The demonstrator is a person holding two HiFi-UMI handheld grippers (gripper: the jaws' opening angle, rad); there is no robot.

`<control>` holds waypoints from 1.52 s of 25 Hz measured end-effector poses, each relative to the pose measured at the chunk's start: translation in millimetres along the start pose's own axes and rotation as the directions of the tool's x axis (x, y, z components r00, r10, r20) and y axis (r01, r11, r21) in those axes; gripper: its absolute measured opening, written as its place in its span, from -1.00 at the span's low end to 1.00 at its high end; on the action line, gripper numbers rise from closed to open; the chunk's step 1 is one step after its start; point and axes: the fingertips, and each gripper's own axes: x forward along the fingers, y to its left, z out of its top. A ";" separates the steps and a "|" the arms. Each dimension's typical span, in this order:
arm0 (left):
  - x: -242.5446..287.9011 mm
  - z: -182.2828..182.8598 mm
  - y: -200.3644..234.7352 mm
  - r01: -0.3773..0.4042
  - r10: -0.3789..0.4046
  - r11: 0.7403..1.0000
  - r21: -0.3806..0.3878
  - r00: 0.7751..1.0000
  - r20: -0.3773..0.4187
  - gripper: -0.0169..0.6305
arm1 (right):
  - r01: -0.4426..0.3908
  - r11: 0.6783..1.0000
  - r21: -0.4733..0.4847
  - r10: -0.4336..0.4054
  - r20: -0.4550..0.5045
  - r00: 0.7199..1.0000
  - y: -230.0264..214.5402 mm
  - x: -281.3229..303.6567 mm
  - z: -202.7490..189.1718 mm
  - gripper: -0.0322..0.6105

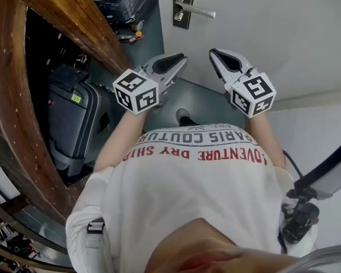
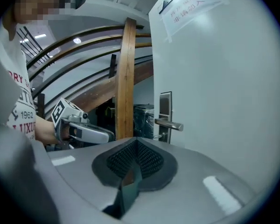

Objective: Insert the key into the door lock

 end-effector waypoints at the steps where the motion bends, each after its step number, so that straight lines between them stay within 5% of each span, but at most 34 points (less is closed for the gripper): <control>1: -12.2 -1.2 -20.4 -0.005 0.008 0.996 0.094 0.999 -0.037 -0.88 | -0.020 1.000 0.004 0.020 -0.001 1.000 18.5 -12.4 -1.1 -0.89; 3: -34.5 -7.9 -56.7 -0.006 0.026 0.978 0.209 0.995 -0.091 -0.94 | -0.046 0.999 -0.003 0.046 -0.007 0.999 54.8 -37.5 -5.0 -0.89; 6: -63.8 -24.8 -104.7 0.022 0.019 0.964 0.264 0.989 -0.150 -0.94 | -0.076 0.997 -0.010 0.076 -0.027 0.997 106.7 -70.3 -16.5 -0.89; 19: -170.7 -68.1 -244.7 0.030 -0.004 0.984 0.174 0.989 -0.149 -0.94 | -0.197 0.980 -0.042 0.191 -0.106 0.976 262.3 -177.6 -42.6 -0.89; 30: -254.7 -224.2 -510.9 0.136 -0.100 0.979 0.149 0.968 -0.228 -0.94 | -0.086 0.996 0.034 0.090 -0.115 0.989 423.4 -433.8 -152.1 -0.89; 38: -332.8 -251.6 -637.9 0.089 -0.058 0.986 0.140 0.976 -0.211 -0.94 | -0.072 0.997 0.031 0.074 -0.074 0.995 517.1 -559.5 -155.6 -0.89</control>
